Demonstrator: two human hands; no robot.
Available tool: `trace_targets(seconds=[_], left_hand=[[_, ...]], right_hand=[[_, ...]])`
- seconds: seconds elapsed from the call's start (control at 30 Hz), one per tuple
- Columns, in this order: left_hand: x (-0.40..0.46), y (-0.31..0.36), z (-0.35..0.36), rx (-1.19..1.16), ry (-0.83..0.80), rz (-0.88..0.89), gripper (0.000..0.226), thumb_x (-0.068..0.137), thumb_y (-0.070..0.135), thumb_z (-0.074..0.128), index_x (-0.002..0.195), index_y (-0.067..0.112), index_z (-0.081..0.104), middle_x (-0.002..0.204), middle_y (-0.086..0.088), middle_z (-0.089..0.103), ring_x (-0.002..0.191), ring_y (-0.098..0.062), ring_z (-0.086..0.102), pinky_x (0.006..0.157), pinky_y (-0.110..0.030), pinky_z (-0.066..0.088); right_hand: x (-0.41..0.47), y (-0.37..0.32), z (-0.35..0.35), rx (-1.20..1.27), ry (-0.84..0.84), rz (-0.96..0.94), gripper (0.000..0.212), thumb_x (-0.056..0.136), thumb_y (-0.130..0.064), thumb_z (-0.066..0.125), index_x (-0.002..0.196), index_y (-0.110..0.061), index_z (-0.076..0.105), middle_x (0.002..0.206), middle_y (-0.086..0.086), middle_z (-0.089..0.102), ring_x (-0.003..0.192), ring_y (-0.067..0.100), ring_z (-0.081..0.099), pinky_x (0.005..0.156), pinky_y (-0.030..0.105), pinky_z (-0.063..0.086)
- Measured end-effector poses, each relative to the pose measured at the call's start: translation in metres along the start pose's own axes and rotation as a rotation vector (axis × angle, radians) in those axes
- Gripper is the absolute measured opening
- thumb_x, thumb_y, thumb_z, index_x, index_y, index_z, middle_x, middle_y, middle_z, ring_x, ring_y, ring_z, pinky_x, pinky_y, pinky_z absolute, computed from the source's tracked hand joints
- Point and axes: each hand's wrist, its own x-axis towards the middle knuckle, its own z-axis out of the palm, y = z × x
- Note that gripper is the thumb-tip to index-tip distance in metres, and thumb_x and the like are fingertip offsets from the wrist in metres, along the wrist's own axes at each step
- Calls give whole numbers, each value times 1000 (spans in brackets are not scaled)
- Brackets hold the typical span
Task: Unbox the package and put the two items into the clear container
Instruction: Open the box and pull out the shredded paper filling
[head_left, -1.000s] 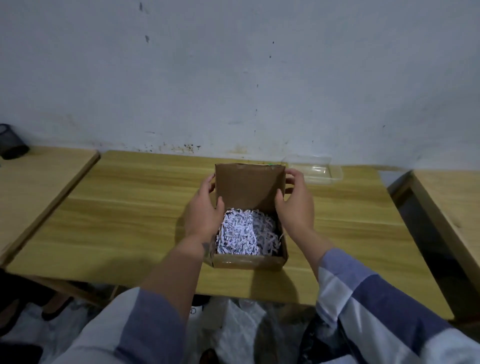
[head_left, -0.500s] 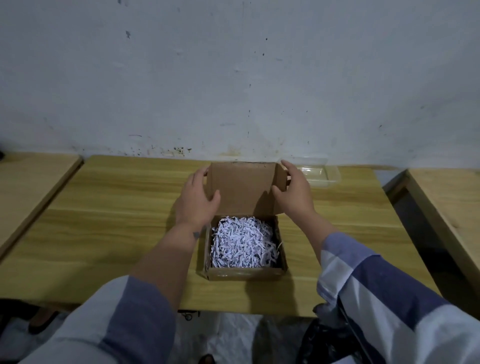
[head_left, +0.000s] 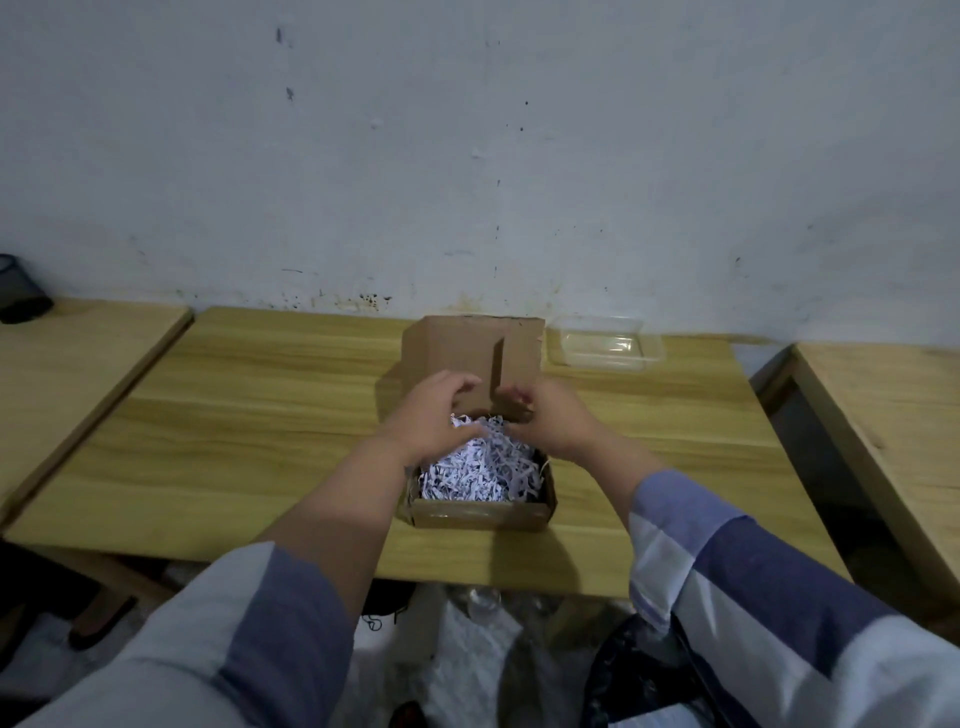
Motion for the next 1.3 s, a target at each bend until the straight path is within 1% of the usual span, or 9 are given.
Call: trace_targets(seconds=[0.1,0.23,0.37,0.47,0.63,0.77,0.97,1.2,1.3], left_hand=[[-6,-14,17,91,-130,-33,84,71,34,80,143,21,38,145,0,42,133,-19,40,111,-34,30],[0,-31,28,192,-250,-27,107,64,36,86,150,18,25,155,-2,29,141,-21,30,115,-34,26],[7,-40,31,290,-319,37,111,65,30,86,151,15,18,155,-5,28,141,-22,30,114,-29,26],[9,-45,34,319,-340,62,109,65,28,86,151,16,20,151,-3,33,137,-22,35,109,-28,29],[13,-47,43,397,-325,83,106,67,36,84,150,13,22,149,-5,34,137,-23,32,110,-31,29],[16,-51,47,409,-360,90,105,66,32,85,149,12,23,149,-5,33,137,-23,31,113,-32,29],[20,-55,55,434,-350,89,102,58,33,88,141,14,32,137,-6,48,127,-25,44,105,-38,39],[26,-49,60,504,-343,73,85,62,30,87,132,13,42,127,-9,53,116,-28,52,96,-36,42],[25,-48,58,515,-330,63,78,65,28,85,130,13,45,126,-9,55,115,-29,54,95,-37,43]], right_hand=[[-2,10,16,-99,-99,25,65,79,-15,73,137,-15,45,133,11,58,118,26,57,98,33,45],[7,21,32,-237,-210,61,89,71,-23,79,145,-14,31,146,14,42,132,30,40,106,32,36],[18,28,45,-370,-318,78,105,69,-28,81,149,-10,15,148,18,33,133,34,39,107,35,36],[23,30,54,-403,-331,44,97,75,-29,75,148,-8,14,141,21,41,127,37,45,103,37,39],[29,37,62,-414,-279,25,90,68,-30,80,139,-7,29,136,18,46,122,36,47,103,37,39],[28,39,62,-389,-322,28,99,68,-28,81,144,-9,21,141,17,37,128,35,40,107,39,35],[29,41,69,-423,-290,-13,97,76,-27,73,149,-9,10,141,20,42,125,38,45,105,37,36],[32,42,74,-384,-226,14,72,77,-27,69,138,-9,35,126,18,53,114,37,53,96,36,43],[29,41,74,-372,-213,18,66,77,-27,69,133,-9,40,122,18,56,110,36,55,90,36,46]])
